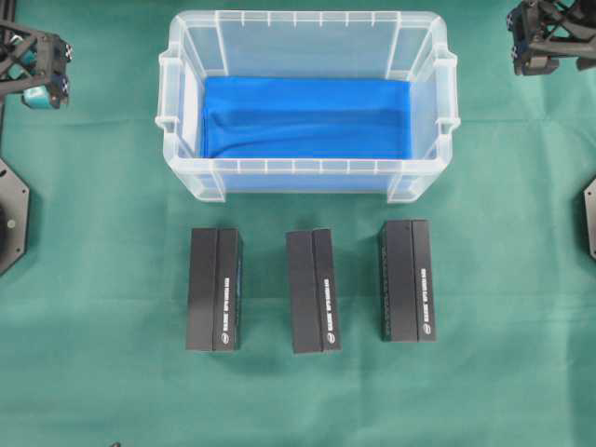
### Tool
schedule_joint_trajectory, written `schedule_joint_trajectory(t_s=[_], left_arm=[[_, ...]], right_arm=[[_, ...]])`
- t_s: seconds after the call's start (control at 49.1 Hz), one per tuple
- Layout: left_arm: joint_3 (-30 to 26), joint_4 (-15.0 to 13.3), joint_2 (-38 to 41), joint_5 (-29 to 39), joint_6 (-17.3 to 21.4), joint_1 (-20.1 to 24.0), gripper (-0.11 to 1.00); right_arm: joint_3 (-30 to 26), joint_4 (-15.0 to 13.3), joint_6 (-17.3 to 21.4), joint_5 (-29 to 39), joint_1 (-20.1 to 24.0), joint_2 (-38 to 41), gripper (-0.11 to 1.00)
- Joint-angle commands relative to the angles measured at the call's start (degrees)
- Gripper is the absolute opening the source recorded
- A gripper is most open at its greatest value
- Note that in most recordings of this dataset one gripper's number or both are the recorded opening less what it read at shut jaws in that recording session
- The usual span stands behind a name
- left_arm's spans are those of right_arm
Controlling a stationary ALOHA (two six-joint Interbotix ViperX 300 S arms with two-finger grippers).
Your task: Take out the box from the case.
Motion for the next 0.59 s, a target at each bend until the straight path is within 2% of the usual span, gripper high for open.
schedule_joint_trajectory(t_s=[0.0, 0.57], left_arm=[[-0.6, 0.2, -0.2, -0.1, 0.1, 0.2, 0.98], [-0.6, 0.2, -0.2, -0.1, 0.1, 0.2, 0.98]], right_arm=[[-0.5, 0.1, 0.1, -0.2, -0.1, -0.2, 0.92], [-0.5, 0.1, 0.2, -0.2, 0.9, -0.2, 0.92]])
